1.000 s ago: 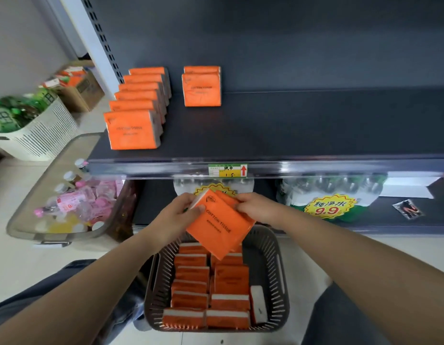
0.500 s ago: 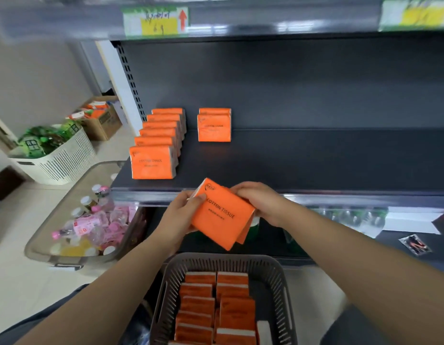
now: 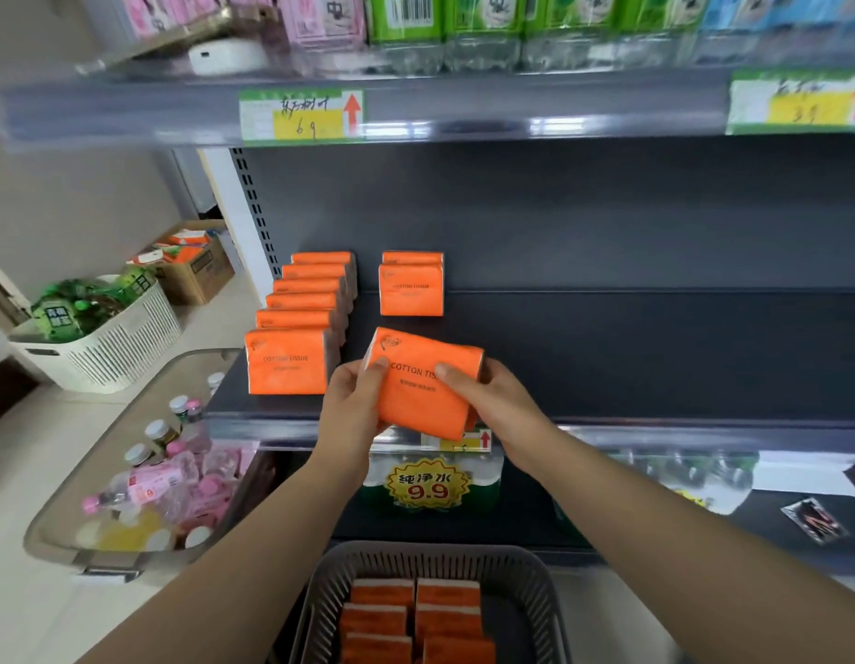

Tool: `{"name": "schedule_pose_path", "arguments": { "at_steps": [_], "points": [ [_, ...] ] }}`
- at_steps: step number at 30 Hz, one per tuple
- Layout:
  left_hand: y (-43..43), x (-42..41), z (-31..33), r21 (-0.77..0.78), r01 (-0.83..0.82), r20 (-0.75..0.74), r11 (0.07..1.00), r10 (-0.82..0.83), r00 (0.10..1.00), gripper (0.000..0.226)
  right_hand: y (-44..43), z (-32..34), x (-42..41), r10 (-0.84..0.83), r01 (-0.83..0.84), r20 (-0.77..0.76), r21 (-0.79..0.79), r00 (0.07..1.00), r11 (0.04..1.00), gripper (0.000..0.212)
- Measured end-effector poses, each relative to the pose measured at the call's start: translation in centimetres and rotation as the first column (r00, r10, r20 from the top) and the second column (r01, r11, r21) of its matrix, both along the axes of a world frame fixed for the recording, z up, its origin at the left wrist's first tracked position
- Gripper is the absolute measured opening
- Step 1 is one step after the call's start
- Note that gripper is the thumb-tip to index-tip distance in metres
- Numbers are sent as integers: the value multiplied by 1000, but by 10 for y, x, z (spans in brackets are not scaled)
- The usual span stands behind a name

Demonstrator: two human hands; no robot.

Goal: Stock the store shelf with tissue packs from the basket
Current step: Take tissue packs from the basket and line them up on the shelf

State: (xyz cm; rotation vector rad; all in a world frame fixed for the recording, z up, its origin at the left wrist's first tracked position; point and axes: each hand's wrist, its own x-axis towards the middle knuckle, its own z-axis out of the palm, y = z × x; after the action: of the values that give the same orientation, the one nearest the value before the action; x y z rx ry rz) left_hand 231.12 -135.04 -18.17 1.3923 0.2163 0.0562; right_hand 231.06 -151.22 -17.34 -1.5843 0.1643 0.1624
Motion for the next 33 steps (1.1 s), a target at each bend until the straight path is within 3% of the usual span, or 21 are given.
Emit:
{"name": "schedule_pose_path", "arguments": {
  "at_steps": [3, 9, 19, 24, 33],
  "points": [
    [-3, 16, -2, 12, -29, 29, 1000, 28, 999, 15, 4, -6, 7, 37, -36, 45, -21, 998, 999, 55],
    [-6, 50, -5, 63, 23, 68, 998, -27, 997, 26, 2, -14, 39, 24, -20, 103, -36, 994, 999, 54],
    [-5, 117, -18, 231, 115, 109, 966, -143, 984, 23, -2, -23, 117, 40, -31, 137, -64, 990, 997, 60],
    [-5, 150, -28, 222, 96, 99, 970, -121, 988, 23, -1, -33, 152, 66, -57, 159, -61, 985, 997, 45],
    [-7, 185, -36, 137, 94, 56, 986, -102, 993, 19, 6, -47, 186, 72, -54, 170, -105, 983, 993, 46]
  ]
}}
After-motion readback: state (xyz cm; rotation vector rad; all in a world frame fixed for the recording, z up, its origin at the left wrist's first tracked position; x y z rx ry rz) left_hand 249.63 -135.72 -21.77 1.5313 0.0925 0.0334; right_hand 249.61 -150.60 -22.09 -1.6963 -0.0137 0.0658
